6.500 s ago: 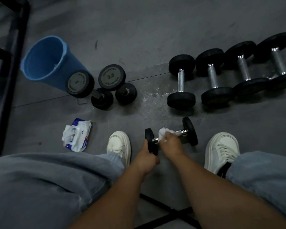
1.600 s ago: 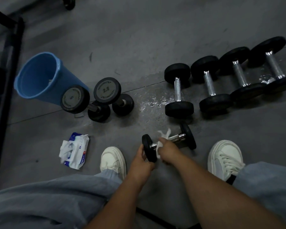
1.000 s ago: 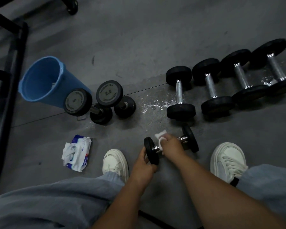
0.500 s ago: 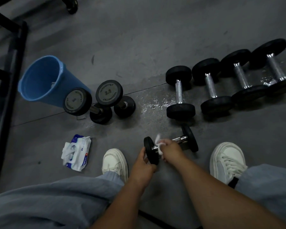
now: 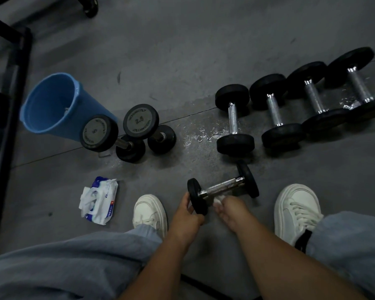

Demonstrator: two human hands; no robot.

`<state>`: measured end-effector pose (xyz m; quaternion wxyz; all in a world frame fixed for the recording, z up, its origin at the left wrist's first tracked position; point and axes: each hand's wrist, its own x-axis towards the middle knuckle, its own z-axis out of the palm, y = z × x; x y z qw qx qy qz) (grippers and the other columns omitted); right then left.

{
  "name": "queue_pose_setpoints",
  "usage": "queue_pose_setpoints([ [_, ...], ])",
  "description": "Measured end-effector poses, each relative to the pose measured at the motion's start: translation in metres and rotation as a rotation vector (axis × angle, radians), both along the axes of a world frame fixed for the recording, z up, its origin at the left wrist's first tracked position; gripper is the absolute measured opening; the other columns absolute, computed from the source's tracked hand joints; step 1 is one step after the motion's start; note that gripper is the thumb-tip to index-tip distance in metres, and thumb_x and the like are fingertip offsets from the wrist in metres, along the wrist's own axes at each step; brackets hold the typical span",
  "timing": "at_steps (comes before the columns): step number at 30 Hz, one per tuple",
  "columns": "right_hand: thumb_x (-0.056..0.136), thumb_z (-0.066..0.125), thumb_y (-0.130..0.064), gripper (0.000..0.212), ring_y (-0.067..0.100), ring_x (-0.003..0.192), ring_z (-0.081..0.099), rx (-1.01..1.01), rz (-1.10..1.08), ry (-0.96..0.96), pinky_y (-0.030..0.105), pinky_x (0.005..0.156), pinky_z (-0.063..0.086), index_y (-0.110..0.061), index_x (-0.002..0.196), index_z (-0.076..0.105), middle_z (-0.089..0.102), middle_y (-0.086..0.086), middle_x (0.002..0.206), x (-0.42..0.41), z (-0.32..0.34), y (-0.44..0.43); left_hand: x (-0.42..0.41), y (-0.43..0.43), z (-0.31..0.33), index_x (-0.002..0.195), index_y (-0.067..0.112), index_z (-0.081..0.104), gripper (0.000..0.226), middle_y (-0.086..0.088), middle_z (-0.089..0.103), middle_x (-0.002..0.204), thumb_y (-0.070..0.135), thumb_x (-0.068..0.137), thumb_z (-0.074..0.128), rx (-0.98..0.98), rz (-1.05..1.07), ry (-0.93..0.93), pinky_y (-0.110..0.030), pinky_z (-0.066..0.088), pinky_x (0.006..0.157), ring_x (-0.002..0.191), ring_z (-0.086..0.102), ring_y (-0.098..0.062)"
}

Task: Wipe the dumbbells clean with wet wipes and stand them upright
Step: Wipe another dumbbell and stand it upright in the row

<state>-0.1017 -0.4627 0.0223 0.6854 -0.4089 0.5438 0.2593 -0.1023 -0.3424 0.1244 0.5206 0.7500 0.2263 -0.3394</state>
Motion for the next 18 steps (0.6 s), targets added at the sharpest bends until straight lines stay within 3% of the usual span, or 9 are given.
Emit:
queue_pose_setpoints([
  [2, 0.094, 0.044, -0.004, 0.013, 0.006, 0.037, 0.050, 0.110, -0.173, -0.023, 0.015, 0.037, 0.041, -0.006, 0.092, 0.056, 0.053, 0.007, 0.065, 0.007, 0.006, -0.004, 0.000, 0.000, -0.001, 0.132, 0.032, 0.042, 0.077, 0.009, 0.059, 0.120, -0.022, 0.078, 0.049, 0.006, 0.005, 0.001, -0.010, 0.047, 0.062, 0.108, 0.057, -0.001],
  [5, 0.090, 0.048, -0.014, 0.015, 0.009, 0.035, 0.044, 0.047, -0.140, -0.081, 0.017, 0.038, 0.036, -0.012, 0.078, 0.056, 0.048, 0.003, 0.053, 0.015, 0.014, -0.006, 0.003, 0.001, -0.004, 0.135, 0.030, 0.043, 0.078, 0.008, 0.062, 0.120, -0.021, 0.077, 0.050, 0.008, 0.012, 0.002, -0.011, 0.049, 0.071, 0.104, 0.059, 0.004],
  [7, 0.088, 0.050, -0.019, 0.017, 0.021, 0.054, 0.059, -0.259, -0.063, -0.139, 0.026, 0.053, 0.047, -0.012, 0.079, 0.064, 0.061, 0.008, 0.062, 0.022, 0.015, -0.009, 0.002, 0.001, -0.005, 0.133, 0.031, 0.043, 0.078, 0.006, 0.062, 0.122, -0.022, 0.077, 0.050, 0.006, 0.024, 0.004, -0.012, 0.048, 0.070, 0.101, 0.058, 0.007],
  [9, 0.089, 0.050, -0.021, 0.022, 0.031, 0.087, 0.065, -0.554, 0.190, -0.180, 0.028, 0.072, 0.045, -0.009, 0.091, 0.068, 0.068, 0.013, 0.089, 0.025, 0.016, -0.012, 0.000, 0.000, -0.005, 0.136, 0.027, 0.042, 0.078, 0.007, 0.061, 0.121, -0.023, 0.078, 0.048, -0.005, 0.029, 0.002, -0.011, 0.048, 0.068, 0.099, 0.058, 0.008],
  [10, 0.091, 0.050, -0.019, 0.023, 0.031, 0.095, 0.063, -0.575, 0.378, -0.223, 0.028, 0.074, 0.043, -0.006, 0.095, 0.068, 0.068, 0.015, 0.097, 0.026, 0.018, -0.008, 0.001, 0.000, -0.005, 0.139, 0.024, 0.042, 0.078, 0.006, 0.061, 0.121, -0.023, 0.078, 0.049, -0.009, 0.025, -0.003, -0.012, 0.048, 0.067, 0.099, 0.058, 0.007],
  [12, 0.090, 0.051, -0.014, 0.019, 0.028, 0.089, 0.063, -0.473, 0.636, -0.322, 0.032, 0.079, 0.047, -0.008, 0.093, 0.068, 0.067, 0.015, 0.094, 0.023, 0.019, 0.003, 0.002, 0.000, -0.007, 0.140, 0.019, 0.043, 0.075, 0.005, 0.063, 0.118, -0.023, 0.078, 0.050, -0.008, 0.027, -0.016, -0.012, 0.048, 0.067, 0.098, 0.060, 0.004],
  [14, 0.089, 0.052, -0.014, 0.015, 0.021, 0.078, 0.060, -0.389, 0.631, -0.353, 0.033, 0.078, 0.050, -0.012, 0.087, 0.067, 0.067, 0.011, 0.087, 0.016, 0.026, 0.012, 0.003, 0.001, -0.008, 0.139, 0.018, 0.044, 0.074, 0.008, 0.064, 0.113, -0.023, 0.079, 0.050, -0.005, 0.029, -0.015, -0.012, 0.049, 0.068, 0.091, 0.063, 0.007],
  [16, 0.091, 0.053, -0.017, 0.015, 0.022, 0.088, 0.059, -0.510, 0.438, -0.284, 0.026, 0.074, 0.043, -0.013, 0.099, 0.065, 0.066, 0.007, 0.097, 0.013, 0.024, 0.012, 0.003, 0.001, -0.007, 0.140, 0.020, 0.043, 0.076, 0.011, 0.063, 0.112, -0.024, 0.078, 0.048, -0.008, 0.023, -0.003, -0.012, 0.049, 0.069, 0.087, 0.064, 0.013],
  [18, 0.090, 0.055, -0.018, 0.014, 0.024, 0.090, 0.061, -0.488, 0.513, -0.296, 0.025, 0.074, 0.043, -0.014, 0.102, 0.061, 0.064, 0.007, 0.096, 0.011, 0.021, 0.009, 0.001, 0.001, -0.006, 0.142, 0.020, 0.041, 0.079, 0.011, 0.062, 0.114, -0.025, 0.077, 0.047, -0.015, 0.023, 0.010, -0.012, 0.049, 0.068, 0.088, 0.064, 0.012],
])
